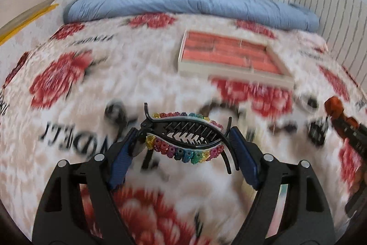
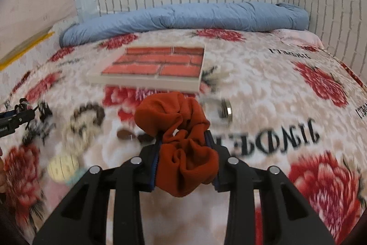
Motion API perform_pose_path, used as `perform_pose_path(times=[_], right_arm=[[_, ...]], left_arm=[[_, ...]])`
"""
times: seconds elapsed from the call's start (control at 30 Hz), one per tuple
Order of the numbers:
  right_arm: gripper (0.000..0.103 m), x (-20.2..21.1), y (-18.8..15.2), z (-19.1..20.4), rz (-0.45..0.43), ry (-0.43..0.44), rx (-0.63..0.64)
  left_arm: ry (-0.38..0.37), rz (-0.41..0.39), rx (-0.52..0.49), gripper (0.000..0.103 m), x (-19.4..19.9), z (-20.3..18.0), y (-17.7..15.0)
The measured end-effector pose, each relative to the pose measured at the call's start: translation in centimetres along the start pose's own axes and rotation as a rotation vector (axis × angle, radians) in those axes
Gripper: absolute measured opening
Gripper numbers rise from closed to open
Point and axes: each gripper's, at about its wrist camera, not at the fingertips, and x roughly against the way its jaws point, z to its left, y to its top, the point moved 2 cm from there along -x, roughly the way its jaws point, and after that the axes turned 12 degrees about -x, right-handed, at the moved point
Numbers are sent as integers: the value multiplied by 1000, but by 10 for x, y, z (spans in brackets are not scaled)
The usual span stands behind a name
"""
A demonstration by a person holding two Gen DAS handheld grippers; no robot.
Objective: Organize jewelry
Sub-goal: 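Carry both items into the white tray and open both tools to release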
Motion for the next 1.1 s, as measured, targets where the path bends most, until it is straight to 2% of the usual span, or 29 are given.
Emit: perform_pose_path(times=[0.1,0.27,0.37,0.43,0.53,0.67,0.8,0.93,1.1], right_arm=[[34,-17,35,6,-13,17,-13],[34,-65,92,28,-36,-5,0],[34,-109,121,42,-17,-15,3],[34,-144,138,48,13,-17,-18],[34,-188,154,51,61,-26,-46],[34,-248,165,53,140,-57,-87],[34,-288,174,50,185,-108,-79],[34,-317,182,47,245,-135,-100],[34,-342,184,43,300,-154,-104]], left_arm=[[-7,-31,-11,78,-13,0,41],[-23,-60,-17,78,-56,-7,106],[-27,-50,-42,78,-95,-16,143],[-64,-35,-44,78,-124,-23,165],[-59,4,-62,78,-170,-31,192],[-53,74,-64,78,-226,-37,209],[-64,152,-60,78,-276,-36,219],[-36,202,-79,78,-308,-37,228],[-54,276,-96,78,-337,-37,233]])
